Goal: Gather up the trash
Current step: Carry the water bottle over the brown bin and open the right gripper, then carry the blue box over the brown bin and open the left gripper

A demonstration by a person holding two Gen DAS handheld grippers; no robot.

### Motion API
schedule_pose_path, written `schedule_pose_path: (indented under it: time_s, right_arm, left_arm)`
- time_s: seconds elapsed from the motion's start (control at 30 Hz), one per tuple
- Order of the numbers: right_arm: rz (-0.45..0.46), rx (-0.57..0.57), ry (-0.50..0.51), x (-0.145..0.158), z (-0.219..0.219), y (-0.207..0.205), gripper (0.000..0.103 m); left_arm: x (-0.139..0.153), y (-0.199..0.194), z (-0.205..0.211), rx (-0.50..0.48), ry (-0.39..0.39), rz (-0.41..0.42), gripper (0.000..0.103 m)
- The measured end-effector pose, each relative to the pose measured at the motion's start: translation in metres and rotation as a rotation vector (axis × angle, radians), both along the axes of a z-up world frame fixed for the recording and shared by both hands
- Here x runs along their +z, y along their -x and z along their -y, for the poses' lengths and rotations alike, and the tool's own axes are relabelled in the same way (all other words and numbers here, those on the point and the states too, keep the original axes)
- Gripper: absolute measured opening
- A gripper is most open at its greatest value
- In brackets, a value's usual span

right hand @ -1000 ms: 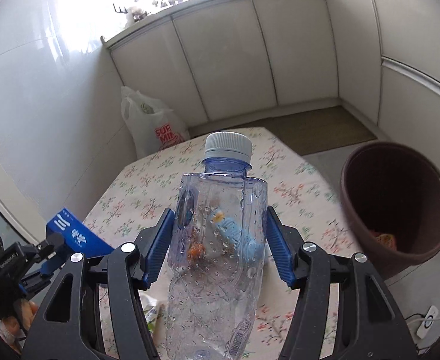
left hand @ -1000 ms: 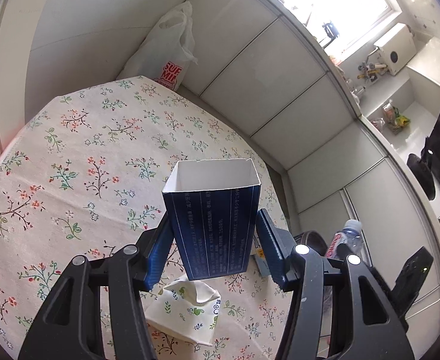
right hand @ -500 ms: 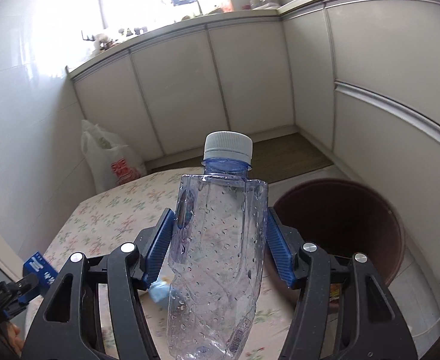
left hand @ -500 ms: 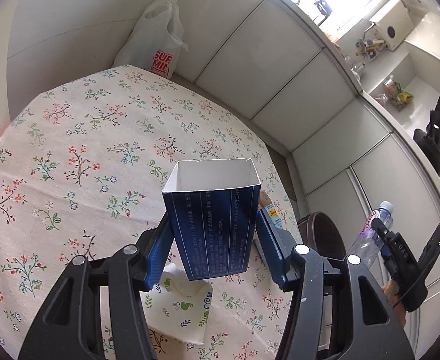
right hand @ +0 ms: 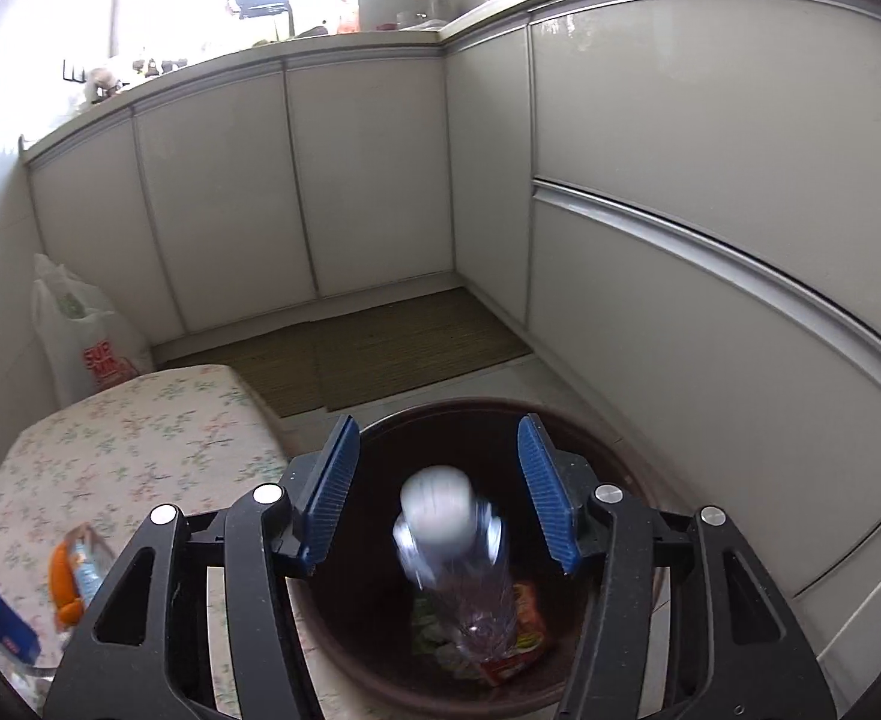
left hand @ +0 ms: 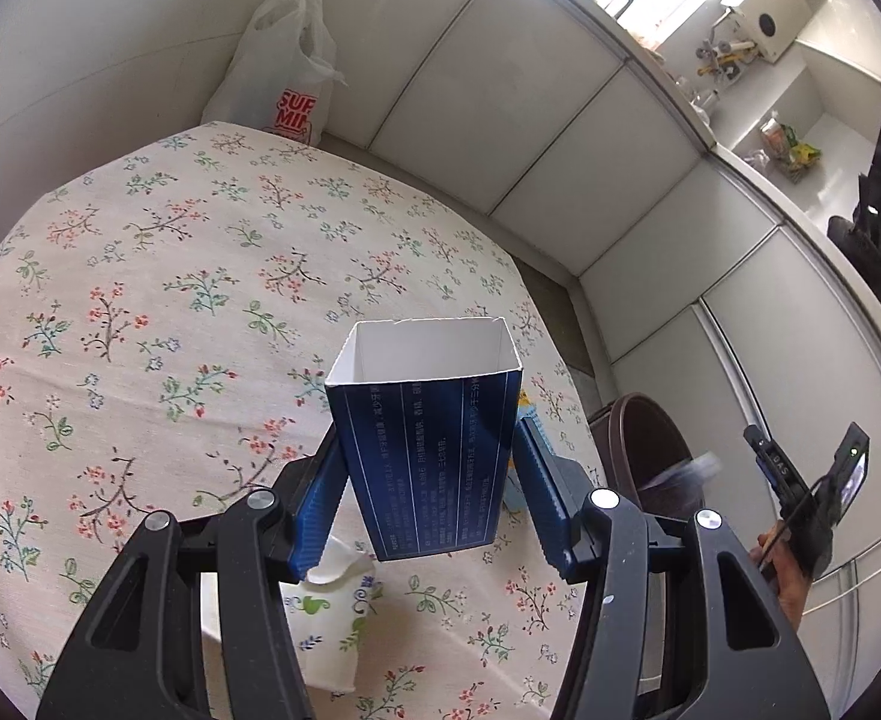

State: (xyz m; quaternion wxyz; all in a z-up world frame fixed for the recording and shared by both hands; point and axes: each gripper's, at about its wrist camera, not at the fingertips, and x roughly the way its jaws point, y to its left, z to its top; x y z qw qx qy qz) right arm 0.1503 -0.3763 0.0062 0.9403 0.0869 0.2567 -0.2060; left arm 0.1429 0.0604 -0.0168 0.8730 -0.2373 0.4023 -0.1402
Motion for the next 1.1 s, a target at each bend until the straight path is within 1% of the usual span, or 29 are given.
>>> schedule_pose_path:
  time_s: [0.13, 0.27, 0.33, 0.37, 0.4, 0.47, 0.57, 0.67, 0.73, 0.8, 0.83, 0.97, 1.1]
  right_arm:
    - [-0.024, -0.034, 0.028, -0.008, 0.022, -0.013, 0.050]
    - [-0.003, -0.080, 0.026, -0.009, 0.041, -0.007, 0.050]
    - [0.012, -0.111, 0.011, -0.010, 0.046, 0.003, 0.055]
    - [0.017, -0.126, -0.001, -0.010, 0.048, 0.008, 0.063]
    - [0.030, -0.152, -0.019, -0.012, 0.052, 0.017, 0.074]
    - [0.065, -0.196, -0.049, -0.014, 0.055, 0.037, 0.086]
    - [0.109, -0.247, -0.144, -0.024, 0.060, 0.072, 0.096]
    - [0.132, -0.316, -0.237, -0.041, 0.066, 0.105, 0.096]
    - [0.134, -0.356, -0.313, -0.059, 0.068, 0.125, 0.096]
    - [0.131, -0.398, -0.434, -0.078, 0.076, 0.138, 0.096]
    - [0.128, -0.415, -0.474, -0.084, 0.083, 0.139, 0.096]
    - [0.168, -0.499, -0.538, -0.099, 0.098, 0.151, 0.096]
    - [0.151, -0.515, -0.609, -0.115, 0.104, 0.152, 0.096]
  left_arm:
    - [0.000, 0.000, 0.018, -0.028, -0.010, 0.005, 0.055]
    - [0.009, -0.001, 0.038, -0.058, -0.032, 0.041, 0.055]
    - [0.011, -0.007, 0.051, -0.078, -0.032, 0.040, 0.055]
    - [0.011, -0.009, 0.057, -0.086, -0.034, 0.038, 0.055]
    - [0.011, -0.014, 0.067, -0.097, -0.036, 0.034, 0.055]
    - [0.010, -0.023, 0.086, -0.114, -0.021, 0.024, 0.055]
    - [0.014, -0.035, 0.128, -0.162, -0.003, 0.023, 0.055]
    - [0.022, -0.045, 0.175, -0.223, -0.004, 0.038, 0.055]
    - [0.029, -0.048, 0.210, -0.268, -0.005, 0.057, 0.055]
    - [0.035, -0.049, 0.241, -0.307, -0.019, 0.080, 0.055]
    - [0.038, -0.049, 0.258, -0.329, -0.031, 0.092, 0.055]
    - [0.043, -0.051, 0.305, -0.381, -0.068, 0.106, 0.055]
    - [0.047, -0.057, 0.341, -0.409, -0.105, 0.095, 0.055]
